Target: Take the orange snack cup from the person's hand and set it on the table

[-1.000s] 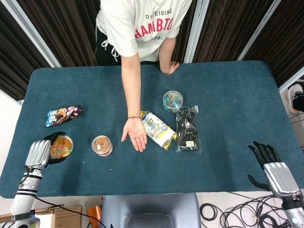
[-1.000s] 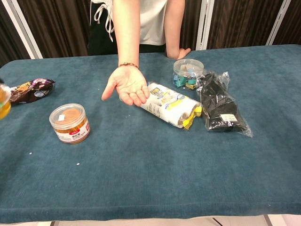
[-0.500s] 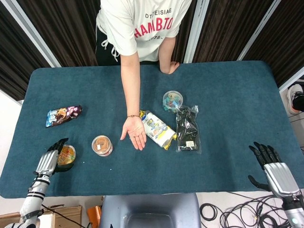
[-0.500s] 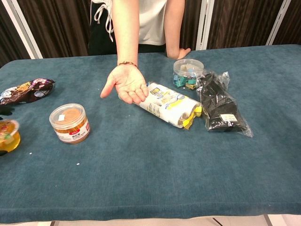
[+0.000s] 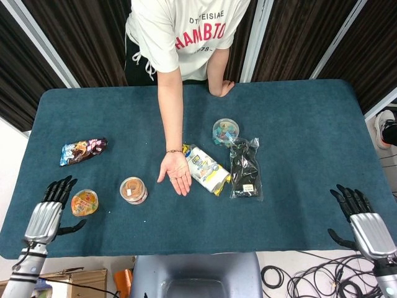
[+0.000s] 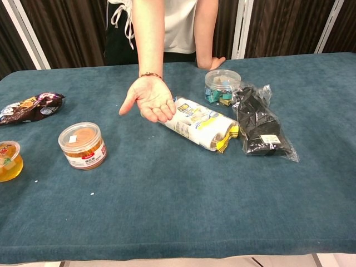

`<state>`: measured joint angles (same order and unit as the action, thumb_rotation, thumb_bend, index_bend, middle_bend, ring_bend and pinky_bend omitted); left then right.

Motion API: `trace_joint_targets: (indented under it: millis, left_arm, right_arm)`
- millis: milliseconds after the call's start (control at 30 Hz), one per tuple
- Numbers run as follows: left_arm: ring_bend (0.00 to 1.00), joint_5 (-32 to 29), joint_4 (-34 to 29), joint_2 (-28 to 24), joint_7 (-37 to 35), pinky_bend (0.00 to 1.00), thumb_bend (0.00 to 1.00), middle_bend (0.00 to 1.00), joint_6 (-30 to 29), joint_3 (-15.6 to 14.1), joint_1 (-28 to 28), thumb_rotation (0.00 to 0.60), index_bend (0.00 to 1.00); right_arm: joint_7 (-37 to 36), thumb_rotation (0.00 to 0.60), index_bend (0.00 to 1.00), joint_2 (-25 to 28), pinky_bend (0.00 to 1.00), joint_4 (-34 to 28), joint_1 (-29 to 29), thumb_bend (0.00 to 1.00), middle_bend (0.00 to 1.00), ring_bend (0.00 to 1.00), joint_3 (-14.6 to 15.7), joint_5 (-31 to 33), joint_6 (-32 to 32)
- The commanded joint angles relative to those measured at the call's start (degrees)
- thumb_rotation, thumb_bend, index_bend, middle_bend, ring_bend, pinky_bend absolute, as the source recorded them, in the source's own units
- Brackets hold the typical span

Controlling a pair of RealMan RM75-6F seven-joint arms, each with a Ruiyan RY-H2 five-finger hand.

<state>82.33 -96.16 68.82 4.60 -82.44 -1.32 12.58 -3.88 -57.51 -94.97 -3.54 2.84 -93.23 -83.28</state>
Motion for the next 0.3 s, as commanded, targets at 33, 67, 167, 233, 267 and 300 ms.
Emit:
trace_joint_targets:
  millis: [33, 67, 167, 233, 267, 300]
  left_arm:
    - [0.0, 3.9, -3.4, -2.4, 7.5, 0.0, 0.25, 0.0, -8.6, -5.0, -8.5, 0.6, 0.0]
    - [0.0, 4.7, -2.3, -1.5, 6.8, 0.0, 0.25, 0.0, -9.3, -5.3, -9.2, 0.6, 0.0]
    - [0.0, 6.8, -1.1, -0.8, 6.6, 0.0, 0.26, 0.0, -8.9, -6.0, -9.5, 0.6, 0.0]
    - [0.0, 8.0, -0.8, -0.7, 6.2, 0.0, 0.26, 0.0, -8.6, -5.9, -9.3, 0.6, 0.0]
    - [0.0, 7.8, -0.7, -0.7, 6.0, 0.0, 0.26, 0.0, -8.2, -5.8, -9.3, 0.6, 0.0]
    - [0.0, 7.5, -0.6, -0.7, 6.0, 0.0, 0.26, 0.0, -7.8, -5.6, -9.3, 0.6, 0.0]
  right_arm:
    - [0.5, 0.6, 0.0, -0.2, 0.0, 0.1, 0.5, 0.21, 0.0, 0.0, 0.1, -0.3, -0.6]
    - [0.8, 0.6, 0.0, -0.3, 0.0, 0.1, 0.5, 0.21, 0.0, 0.0, 0.1, -0.2, -0.5]
    - [1.8, 0.6, 0.0, -0.7, 0.0, 0.0, 0.3, 0.21, 0.0, 0.0, 0.1, 0.1, 0.3]
    - [2.0, 0.6, 0.0, -0.9, 0.0, -0.1, 0.1, 0.21, 0.0, 0.0, 0.2, 0.0, 0.6]
    - [2.3, 0.6, 0.0, -0.9, 0.0, -0.1, 0.2, 0.21, 0.0, 0.0, 0.1, 0.0, 0.5]
    - [2.4, 0.6, 0.0, -1.0, 0.0, -0.1, 0.3, 0.21, 0.0, 0.0, 0.1, 0.1, 0.4]
